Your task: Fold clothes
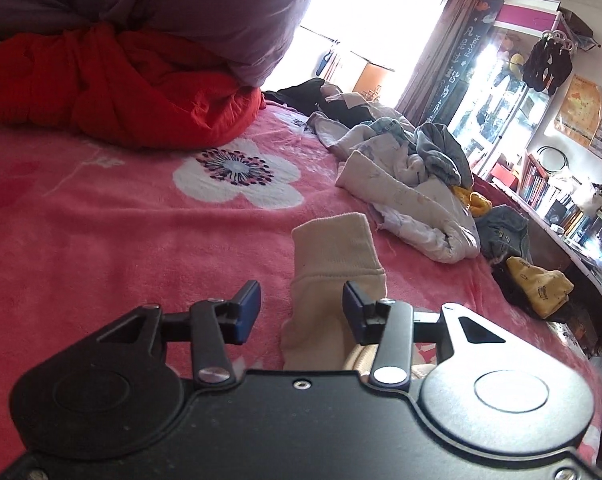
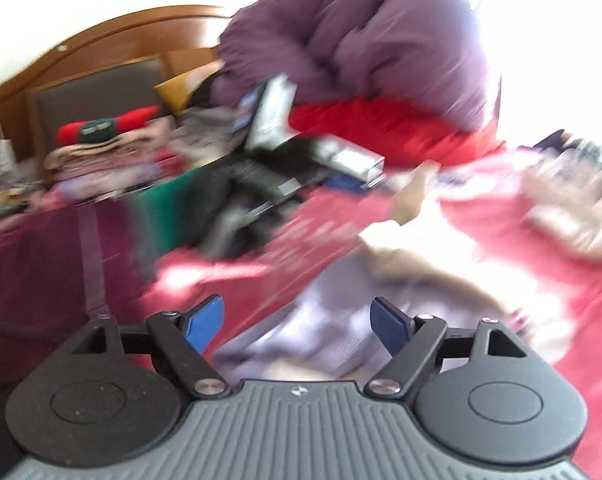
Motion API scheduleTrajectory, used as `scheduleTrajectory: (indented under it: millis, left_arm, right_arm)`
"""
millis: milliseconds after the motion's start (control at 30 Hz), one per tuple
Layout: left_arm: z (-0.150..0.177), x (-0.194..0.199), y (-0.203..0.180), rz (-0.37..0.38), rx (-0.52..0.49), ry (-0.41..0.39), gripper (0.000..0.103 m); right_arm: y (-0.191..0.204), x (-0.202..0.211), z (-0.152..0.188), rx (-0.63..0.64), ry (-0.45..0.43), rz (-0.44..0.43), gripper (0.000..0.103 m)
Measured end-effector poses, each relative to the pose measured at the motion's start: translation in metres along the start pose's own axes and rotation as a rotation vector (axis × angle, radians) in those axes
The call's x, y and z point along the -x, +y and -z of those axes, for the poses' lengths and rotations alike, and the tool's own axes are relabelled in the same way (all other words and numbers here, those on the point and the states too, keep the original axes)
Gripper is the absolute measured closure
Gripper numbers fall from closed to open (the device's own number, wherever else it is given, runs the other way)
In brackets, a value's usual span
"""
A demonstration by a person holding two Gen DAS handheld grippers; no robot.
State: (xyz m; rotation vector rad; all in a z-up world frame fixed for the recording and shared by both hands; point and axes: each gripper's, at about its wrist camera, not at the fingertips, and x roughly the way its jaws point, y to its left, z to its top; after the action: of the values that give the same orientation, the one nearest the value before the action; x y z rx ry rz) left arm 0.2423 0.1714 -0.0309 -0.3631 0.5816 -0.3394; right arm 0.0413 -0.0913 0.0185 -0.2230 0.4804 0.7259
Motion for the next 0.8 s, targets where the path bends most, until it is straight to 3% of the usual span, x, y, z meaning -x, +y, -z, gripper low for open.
scheduleTrajectory:
  millis: [133, 333, 433, 467, 500, 533, 633, 800]
  left_arm:
    - [-0.003, -0.007, -0.003, 0.016, -0.012, 0.006, 0.054]
    - [-0.003, -0.026, -0.009, 0.05, -0.056, 0.032, 0.052]
    - [-0.002, -0.034, -0.011, 0.073, -0.053, 0.039, 0.051]
    - [-0.002, -0.036, -0.012, 0.078, -0.048, 0.04, 0.05]
    - [-0.001, -0.039, -0.012, 0.078, -0.04, 0.038, 0.05]
    - [-0.001, -0.042, -0.013, 0.072, -0.037, 0.035, 0.05]
    - [0.002, -0.047, -0.011, 0.015, -0.029, 0.032, 0.069]
    - [-0.003, -0.042, 0.01, 0.016, 0.074, 0.019, 0.069]
  right_arm:
    - [-0.014, -0.043, -0.012, 0.171, 0.017, 0.111, 0.027]
    - [-0.029, -0.106, -0.015, 0.31, 0.09, 0.187, 0.03]
    - [-0.033, -0.122, -0.014, 0.335, 0.103, 0.17, 0.033]
    - [-0.034, -0.125, -0.014, 0.332, 0.106, 0.157, 0.038]
    - [-0.036, -0.128, -0.015, 0.325, 0.108, 0.142, 0.062]
    - [-0.04, -0.133, -0.016, 0.301, 0.119, 0.127, 0.077]
    - [-0.059, -0.131, -0.023, 0.206, 0.088, 0.107, 0.084]
    - [-0.103, -0.114, -0.037, 0.023, 0.013, 0.176, 0.085]
